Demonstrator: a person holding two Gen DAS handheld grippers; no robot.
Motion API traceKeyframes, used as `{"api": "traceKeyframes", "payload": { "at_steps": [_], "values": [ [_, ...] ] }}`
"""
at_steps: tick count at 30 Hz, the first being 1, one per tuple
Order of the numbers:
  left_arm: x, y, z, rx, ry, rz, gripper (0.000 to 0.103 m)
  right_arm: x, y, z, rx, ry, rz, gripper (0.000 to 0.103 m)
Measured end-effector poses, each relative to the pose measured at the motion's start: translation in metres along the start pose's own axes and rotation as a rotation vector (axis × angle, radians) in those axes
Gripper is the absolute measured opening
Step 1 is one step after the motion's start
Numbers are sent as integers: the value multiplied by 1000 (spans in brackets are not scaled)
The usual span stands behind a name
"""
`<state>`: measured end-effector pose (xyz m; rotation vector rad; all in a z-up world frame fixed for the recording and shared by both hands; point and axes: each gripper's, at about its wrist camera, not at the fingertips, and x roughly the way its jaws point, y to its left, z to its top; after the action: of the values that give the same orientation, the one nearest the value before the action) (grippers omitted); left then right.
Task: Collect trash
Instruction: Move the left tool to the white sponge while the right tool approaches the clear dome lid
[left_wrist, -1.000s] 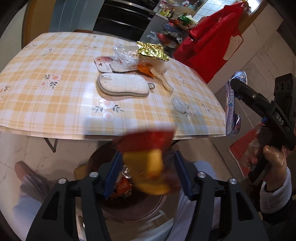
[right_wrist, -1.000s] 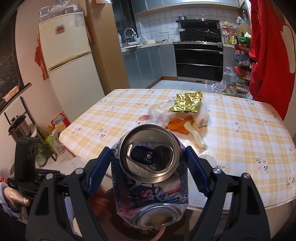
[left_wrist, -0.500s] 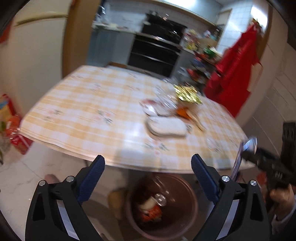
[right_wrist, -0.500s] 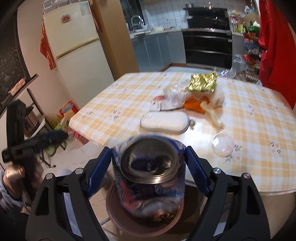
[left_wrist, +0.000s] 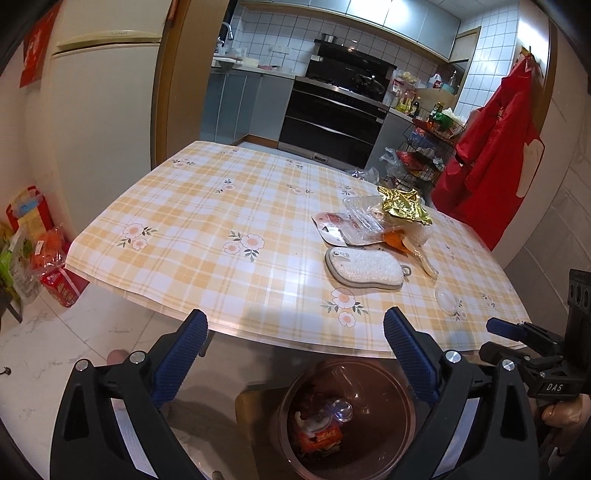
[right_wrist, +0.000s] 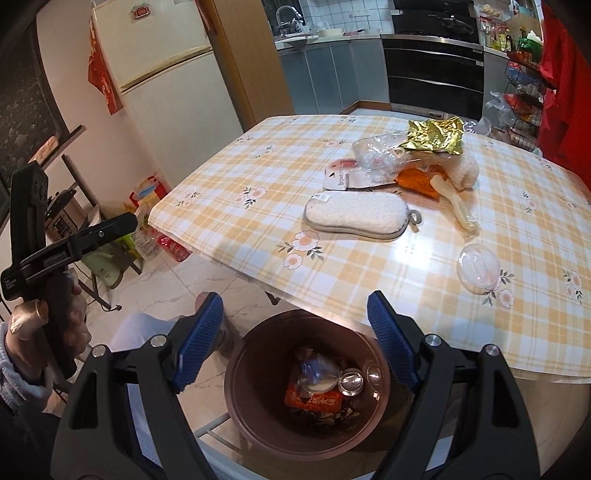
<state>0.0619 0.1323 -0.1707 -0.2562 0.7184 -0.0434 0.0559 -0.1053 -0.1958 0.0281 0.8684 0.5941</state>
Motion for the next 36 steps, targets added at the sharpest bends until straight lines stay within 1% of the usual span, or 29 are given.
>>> {"api": "traceKeyframes", "payload": {
  "at_steps": [2,3,5,6,16,21,27,30,36],
  "values": [
    [1,0,0,1,1,3,94,-2,-3,1,4,-5,-13,87],
    [1,1,0,0,2,4,94,-3,-5,1,7,-13,-25,92],
    [2,2,0,-2,3,6,94,-6,-8,2,12,-26,-49,94],
    [3,2,0,1,3,9,94,-8,-11,3,18,-32,-71,97],
    [9,-4,-1,31,14,20,94,-16,-49,1,81,-65,-175,97],
    [22,-12,-3,63,40,23,94,-15,-66,-1,104,-66,-229,97],
    [42,-22,-4,109,75,22,94,-7,-89,-6,141,-51,-269,97],
    [54,-28,-3,132,94,8,94,-3,-99,-9,154,-47,-280,97],
    [85,-45,9,184,121,-49,94,8,-116,-11,173,-25,-294,97]
  ]
}}
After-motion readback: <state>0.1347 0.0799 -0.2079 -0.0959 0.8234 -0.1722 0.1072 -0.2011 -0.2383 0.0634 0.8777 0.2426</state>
